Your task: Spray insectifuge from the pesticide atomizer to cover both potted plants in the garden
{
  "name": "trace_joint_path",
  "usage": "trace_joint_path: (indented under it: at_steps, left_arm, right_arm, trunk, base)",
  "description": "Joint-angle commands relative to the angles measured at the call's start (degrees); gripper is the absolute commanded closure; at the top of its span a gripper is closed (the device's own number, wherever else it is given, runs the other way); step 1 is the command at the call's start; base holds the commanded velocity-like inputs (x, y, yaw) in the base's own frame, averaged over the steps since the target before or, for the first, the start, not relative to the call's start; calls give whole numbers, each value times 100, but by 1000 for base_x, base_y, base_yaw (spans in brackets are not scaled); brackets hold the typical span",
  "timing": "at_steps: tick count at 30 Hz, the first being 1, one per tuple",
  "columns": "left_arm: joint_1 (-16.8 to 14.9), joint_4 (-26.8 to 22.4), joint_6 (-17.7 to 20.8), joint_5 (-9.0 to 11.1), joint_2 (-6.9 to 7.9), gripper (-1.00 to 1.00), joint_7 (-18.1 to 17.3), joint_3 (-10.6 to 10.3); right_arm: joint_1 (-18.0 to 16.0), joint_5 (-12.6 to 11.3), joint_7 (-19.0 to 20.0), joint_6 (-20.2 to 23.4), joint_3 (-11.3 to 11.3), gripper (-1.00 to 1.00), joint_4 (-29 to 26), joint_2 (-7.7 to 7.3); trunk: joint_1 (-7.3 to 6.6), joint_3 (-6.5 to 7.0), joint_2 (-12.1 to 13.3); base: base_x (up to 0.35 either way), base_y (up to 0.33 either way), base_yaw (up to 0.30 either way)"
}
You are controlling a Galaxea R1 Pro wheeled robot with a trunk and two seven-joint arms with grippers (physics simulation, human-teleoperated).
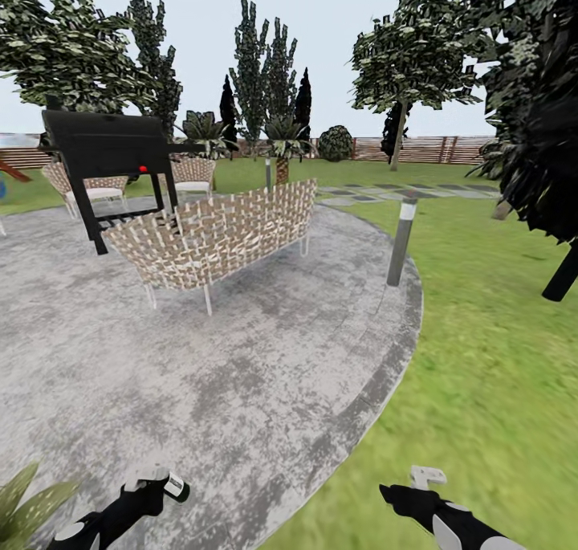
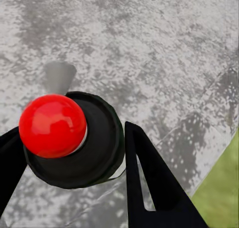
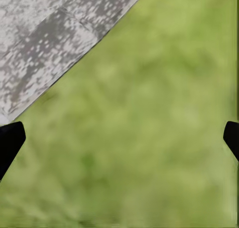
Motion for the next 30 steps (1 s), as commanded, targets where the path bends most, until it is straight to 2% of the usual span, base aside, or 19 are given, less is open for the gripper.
trace_joint_path:
  at_steps: [1, 30]
  left_arm:
    - [-7, -2, -31, -58, -3, 100, -26, 48]
    - [-7, 146, -31, -58, -3, 100, -28, 48]
  right_arm:
    - [-4, -54, 23, -21, 30, -100, 8, -2]
    - [-4, -60, 23, -20, 22, -100, 17, -5]
  trunk:
    - [2, -6, -2]
    - [2, -6, -2]
  base:
    - [325, -105, 0]
    - [325, -105, 0]
